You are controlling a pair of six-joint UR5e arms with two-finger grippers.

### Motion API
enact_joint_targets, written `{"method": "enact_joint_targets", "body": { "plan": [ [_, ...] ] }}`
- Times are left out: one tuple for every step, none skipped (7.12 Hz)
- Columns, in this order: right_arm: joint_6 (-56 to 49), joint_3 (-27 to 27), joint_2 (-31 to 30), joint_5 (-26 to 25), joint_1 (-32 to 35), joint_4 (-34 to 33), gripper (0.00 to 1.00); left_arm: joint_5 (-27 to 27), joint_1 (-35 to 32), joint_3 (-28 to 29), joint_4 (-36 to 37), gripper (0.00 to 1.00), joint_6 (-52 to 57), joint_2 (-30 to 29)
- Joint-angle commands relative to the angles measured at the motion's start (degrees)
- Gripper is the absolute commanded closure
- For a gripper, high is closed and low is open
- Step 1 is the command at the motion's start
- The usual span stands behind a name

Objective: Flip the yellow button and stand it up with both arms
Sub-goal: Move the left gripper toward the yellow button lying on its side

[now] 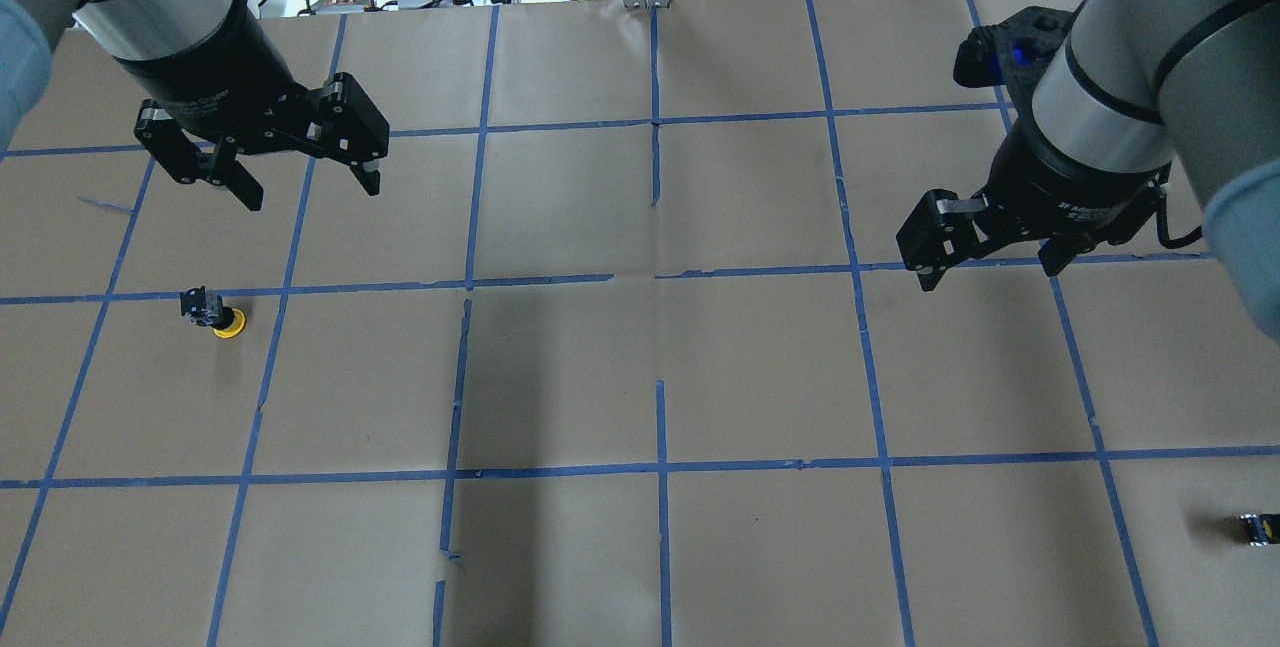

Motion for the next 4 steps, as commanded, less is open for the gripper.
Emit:
{"method": "enact_joint_targets", "body": {
  "plan": [
    [0.0, -0.2, -0.1, -0.3, 0.0, 0.3, 0.0, -0.5, 0.0, -0.3, 0.3, 0.0, 0.0, 0.1],
    [0.0, -0.2, -0.4, -0.1, 0.0, 0.2, 0.0, -0.6, 0.0, -0.5, 0.4, 0.0, 0.0, 0.1],
    [0.0, 0.2, -0.7, 0.4, 0.0, 0.1, 0.0, 0.1, 0.1, -0.6, 0.5, 0.0, 0.1, 0.0],
    [0.0, 0.1, -0.7, 0.3, 0.0, 0.0, 0.0, 0.2, 0.4, -0.6, 0.7, 0.0, 0.1, -0.4]
  ]
}}
